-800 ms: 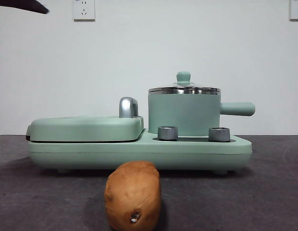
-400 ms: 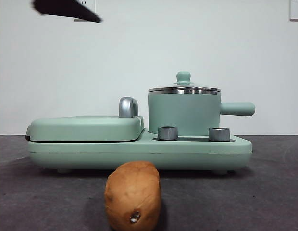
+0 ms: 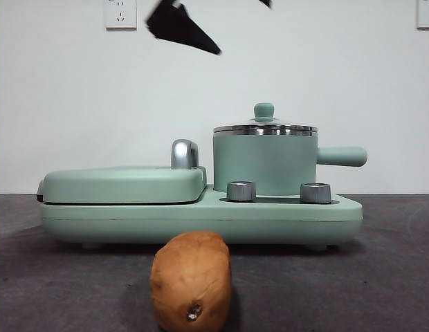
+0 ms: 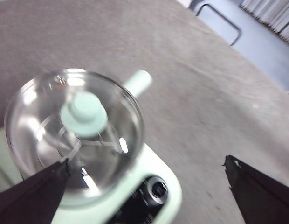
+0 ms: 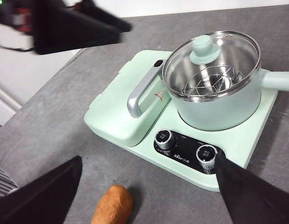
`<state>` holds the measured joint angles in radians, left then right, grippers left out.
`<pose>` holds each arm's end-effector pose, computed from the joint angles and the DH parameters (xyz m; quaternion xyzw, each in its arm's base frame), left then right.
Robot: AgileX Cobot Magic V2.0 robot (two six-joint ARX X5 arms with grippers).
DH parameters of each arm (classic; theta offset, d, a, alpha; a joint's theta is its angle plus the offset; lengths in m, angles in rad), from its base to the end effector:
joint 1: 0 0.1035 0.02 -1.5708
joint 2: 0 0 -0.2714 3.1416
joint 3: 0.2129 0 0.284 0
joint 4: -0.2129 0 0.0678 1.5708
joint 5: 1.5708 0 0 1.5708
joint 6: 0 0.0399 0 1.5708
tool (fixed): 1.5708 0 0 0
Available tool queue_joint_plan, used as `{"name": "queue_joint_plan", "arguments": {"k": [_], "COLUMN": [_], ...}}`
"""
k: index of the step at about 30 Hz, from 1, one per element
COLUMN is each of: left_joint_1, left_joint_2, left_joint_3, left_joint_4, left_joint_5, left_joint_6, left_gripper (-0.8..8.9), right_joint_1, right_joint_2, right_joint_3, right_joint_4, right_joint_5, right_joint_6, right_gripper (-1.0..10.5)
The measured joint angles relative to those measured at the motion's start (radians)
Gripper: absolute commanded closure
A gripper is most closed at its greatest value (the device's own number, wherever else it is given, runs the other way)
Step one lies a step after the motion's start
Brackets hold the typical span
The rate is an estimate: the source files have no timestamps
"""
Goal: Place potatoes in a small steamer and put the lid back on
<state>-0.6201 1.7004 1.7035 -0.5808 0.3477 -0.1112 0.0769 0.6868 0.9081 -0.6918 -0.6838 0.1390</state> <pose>0.3345 -0.2555 0.3760 -0.0085 0.3066 -0.4296 0.8494 0.1534 0.0371 0.3503 0.1322 0.2470 0.3447 0.8959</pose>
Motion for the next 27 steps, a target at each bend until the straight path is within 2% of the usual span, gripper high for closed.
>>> {"name": "queue_joint_plan", "arguments": {"k": [5, 11, 24, 27], "left_joint_1": [-0.041, -0.063, -0.065, -0.065], "left_joint_2": [0.143, 0.265, 0.365, 0.369], "left_joint_3": [0.143, 0.248, 0.269, 0.269], "left_joint_4": [-0.007, -0.007, -0.006, -0.002], "left_joint_5": [-0.142, -0.241, -0.249, -0.284], "left_joint_6": [0.008, 0.014, 0.019, 0.026], "left_gripper": [2.84, 2.88, 3.58, 3.97], "right_joint_1": [0.0, 0.0, 0.0, 0.0], "right_joint_2": [0.0, 0.0, 0.0, 0.0], "right_joint_3": [0.0, 0.0, 0.0, 0.0], "right_joint_4": [0.0, 0.0, -0.002, -0.008], "right_joint_5": [0.0, 0.0, 0.0, 0.0], "right_joint_6": [0.0, 0.0, 0.0, 0.0], "right_gripper": [4.9, 4.9, 4.9, 4.9]}}
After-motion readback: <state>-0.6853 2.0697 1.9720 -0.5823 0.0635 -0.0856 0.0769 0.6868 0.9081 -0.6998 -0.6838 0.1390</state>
